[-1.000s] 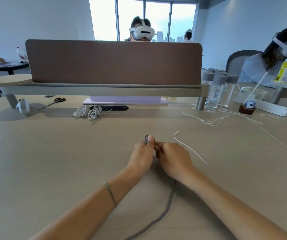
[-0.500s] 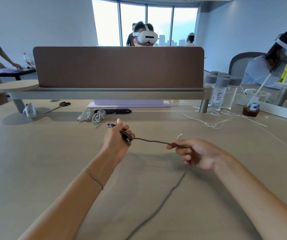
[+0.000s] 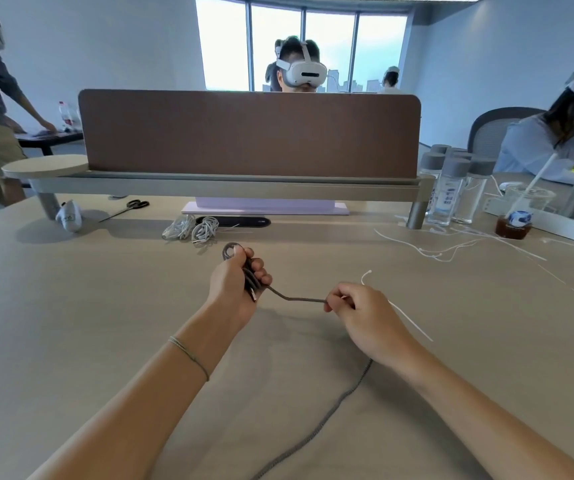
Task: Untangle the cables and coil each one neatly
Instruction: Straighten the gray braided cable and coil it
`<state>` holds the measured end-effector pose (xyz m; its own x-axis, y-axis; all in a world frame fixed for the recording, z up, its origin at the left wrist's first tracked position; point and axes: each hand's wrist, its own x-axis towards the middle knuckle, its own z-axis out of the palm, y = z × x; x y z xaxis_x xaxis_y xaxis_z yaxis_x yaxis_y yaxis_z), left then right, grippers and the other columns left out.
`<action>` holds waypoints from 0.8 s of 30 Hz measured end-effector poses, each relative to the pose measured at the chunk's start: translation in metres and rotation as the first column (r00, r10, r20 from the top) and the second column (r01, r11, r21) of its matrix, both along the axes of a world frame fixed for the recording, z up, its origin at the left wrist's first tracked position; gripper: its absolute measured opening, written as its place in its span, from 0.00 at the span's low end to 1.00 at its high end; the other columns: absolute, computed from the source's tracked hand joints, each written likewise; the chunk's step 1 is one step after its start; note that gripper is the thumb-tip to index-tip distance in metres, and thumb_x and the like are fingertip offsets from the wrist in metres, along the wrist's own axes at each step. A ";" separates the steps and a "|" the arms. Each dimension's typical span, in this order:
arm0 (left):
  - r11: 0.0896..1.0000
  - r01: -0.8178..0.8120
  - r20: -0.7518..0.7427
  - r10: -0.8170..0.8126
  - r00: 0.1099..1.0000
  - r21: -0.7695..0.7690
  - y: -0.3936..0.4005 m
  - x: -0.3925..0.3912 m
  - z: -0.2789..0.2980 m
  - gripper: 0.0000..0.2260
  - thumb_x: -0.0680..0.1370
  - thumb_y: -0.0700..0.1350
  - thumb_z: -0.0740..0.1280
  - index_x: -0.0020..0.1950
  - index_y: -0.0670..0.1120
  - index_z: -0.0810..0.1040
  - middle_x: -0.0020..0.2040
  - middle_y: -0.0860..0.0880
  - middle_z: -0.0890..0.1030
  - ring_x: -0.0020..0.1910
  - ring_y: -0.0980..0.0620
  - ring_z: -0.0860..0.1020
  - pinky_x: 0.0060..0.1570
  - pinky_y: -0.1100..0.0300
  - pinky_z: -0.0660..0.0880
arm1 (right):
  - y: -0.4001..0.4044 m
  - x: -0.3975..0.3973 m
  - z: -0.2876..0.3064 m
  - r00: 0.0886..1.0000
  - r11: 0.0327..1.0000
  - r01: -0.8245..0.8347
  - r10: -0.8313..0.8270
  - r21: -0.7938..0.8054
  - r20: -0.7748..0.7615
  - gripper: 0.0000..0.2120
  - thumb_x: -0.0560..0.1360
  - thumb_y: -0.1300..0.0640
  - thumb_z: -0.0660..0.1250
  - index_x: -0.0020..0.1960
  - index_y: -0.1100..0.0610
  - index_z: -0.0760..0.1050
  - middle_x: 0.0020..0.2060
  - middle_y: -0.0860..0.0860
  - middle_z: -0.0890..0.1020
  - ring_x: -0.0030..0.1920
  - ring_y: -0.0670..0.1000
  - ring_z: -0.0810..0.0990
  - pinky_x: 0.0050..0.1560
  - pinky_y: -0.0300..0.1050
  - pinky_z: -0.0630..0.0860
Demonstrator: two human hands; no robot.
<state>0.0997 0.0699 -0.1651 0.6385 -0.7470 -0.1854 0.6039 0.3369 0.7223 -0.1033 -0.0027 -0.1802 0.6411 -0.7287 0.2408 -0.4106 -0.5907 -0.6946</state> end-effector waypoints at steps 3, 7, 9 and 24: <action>0.991 -0.116 0.206 0.100 0.973 0.069 0.001 -0.005 0.003 0.15 0.87 0.50 0.54 0.42 0.47 0.67 0.29 0.49 0.66 0.22 0.54 0.64 0.21 0.63 0.63 | 0.010 0.000 0.004 0.977 0.988 -0.157 0.153 -0.011 -0.148 0.11 0.80 0.55 0.64 0.40 0.50 0.80 0.26 0.45 0.74 0.28 0.48 0.70 0.34 0.44 0.67; 0.971 -0.210 0.604 0.098 0.791 0.117 0.002 -0.014 -0.003 0.19 0.84 0.61 0.54 0.39 0.50 0.60 0.29 0.51 0.61 0.25 0.54 0.57 0.23 0.61 0.55 | 0.041 0.004 0.009 0.889 0.903 -0.421 0.430 0.088 -0.159 0.07 0.80 0.54 0.67 0.48 0.49 0.84 0.30 0.47 0.76 0.31 0.45 0.70 0.37 0.42 0.67; 0.965 -0.218 0.783 0.025 0.621 0.143 0.003 -0.017 -0.010 0.28 0.78 0.72 0.50 0.38 0.47 0.62 0.28 0.53 0.63 0.26 0.53 0.59 0.27 0.56 0.58 | 0.050 0.003 0.016 0.874 0.871 -0.468 0.481 0.152 -0.064 0.07 0.80 0.55 0.68 0.52 0.50 0.85 0.28 0.43 0.75 0.30 0.42 0.70 0.35 0.37 0.65; 0.831 -0.009 0.774 -0.522 -0.358 0.557 0.005 -0.044 -0.018 0.17 0.74 0.62 0.68 0.46 0.48 0.74 0.42 0.49 0.80 0.42 0.48 0.78 0.42 0.52 0.72 | -0.011 -0.025 0.039 0.943 0.576 -0.310 0.288 0.756 0.167 0.07 0.78 0.62 0.69 0.48 0.63 0.85 0.26 0.50 0.63 0.20 0.46 0.67 0.25 0.37 0.68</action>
<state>0.0555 0.0751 -0.1833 -0.0486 -0.9897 0.1344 -0.8935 0.1033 0.4370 -0.1279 -0.0138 -0.1407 0.8595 -0.4197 -0.2918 -0.2886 0.0728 -0.9547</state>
